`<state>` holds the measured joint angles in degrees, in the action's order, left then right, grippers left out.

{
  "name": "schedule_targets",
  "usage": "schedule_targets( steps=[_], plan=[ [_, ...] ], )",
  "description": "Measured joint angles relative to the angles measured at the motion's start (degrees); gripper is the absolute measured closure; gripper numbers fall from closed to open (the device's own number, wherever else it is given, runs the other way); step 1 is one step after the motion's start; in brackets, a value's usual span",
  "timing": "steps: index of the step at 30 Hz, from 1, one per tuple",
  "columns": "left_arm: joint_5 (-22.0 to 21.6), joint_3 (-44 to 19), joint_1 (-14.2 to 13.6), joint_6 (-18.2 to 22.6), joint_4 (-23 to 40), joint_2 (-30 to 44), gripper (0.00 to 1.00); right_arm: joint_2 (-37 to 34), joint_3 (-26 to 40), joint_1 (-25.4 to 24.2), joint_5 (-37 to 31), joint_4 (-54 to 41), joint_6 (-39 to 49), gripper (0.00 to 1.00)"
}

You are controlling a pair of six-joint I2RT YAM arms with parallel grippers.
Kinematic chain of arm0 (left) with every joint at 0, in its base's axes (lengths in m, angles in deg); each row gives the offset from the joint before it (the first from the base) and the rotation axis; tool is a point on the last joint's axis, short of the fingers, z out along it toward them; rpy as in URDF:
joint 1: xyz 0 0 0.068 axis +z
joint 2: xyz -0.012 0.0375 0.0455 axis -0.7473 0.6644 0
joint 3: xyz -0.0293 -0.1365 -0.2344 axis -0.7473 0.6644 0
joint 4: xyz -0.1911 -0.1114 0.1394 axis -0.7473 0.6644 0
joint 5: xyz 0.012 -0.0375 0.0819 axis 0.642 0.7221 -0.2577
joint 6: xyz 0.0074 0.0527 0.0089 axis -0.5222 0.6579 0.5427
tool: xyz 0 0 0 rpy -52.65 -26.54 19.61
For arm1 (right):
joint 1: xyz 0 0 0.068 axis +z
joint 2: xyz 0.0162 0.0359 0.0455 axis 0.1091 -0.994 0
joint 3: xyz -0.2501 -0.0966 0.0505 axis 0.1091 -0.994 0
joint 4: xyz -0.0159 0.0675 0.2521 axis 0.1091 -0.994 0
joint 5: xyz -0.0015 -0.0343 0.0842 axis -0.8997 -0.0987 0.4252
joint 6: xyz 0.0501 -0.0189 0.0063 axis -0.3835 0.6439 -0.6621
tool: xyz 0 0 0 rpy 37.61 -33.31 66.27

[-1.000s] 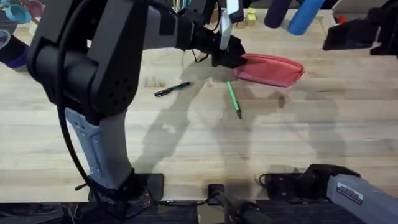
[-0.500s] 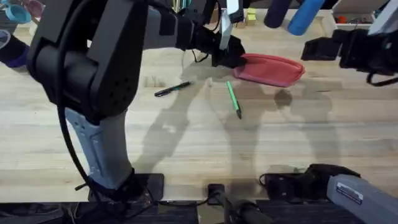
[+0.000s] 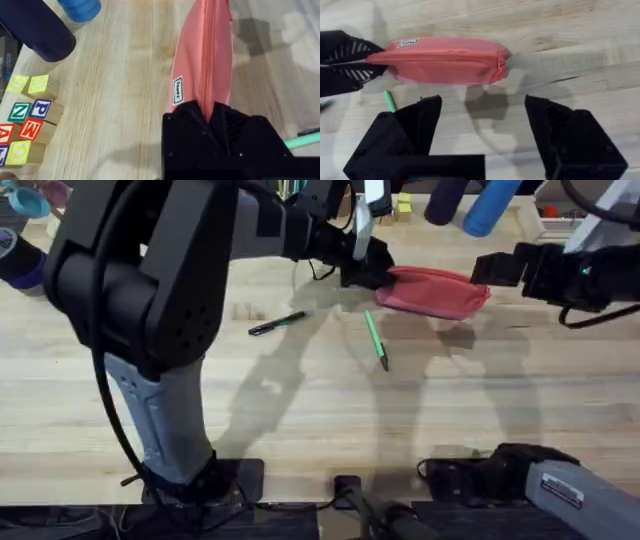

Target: Unzip the bag, pick up the pens from the table one at a time and place them inside, then zip the bag closed.

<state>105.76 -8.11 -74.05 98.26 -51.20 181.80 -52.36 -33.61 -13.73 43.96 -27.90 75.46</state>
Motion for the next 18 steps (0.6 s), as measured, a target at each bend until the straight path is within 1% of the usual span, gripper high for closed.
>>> schedule_targets(
  steps=[14,18],
  plan=[
    [0.0,0.0,0.0,0.0,0.0,0.0,0.958,-0.1,-6.9,0.0,0.0,8.0,0.0,0.006],
    [0.0,0.0,0.0,0.0,0.0,0.0,0.958,-2.2,-7.4,0.0,0.0,9.0,0.7,0.006]
  ],
)
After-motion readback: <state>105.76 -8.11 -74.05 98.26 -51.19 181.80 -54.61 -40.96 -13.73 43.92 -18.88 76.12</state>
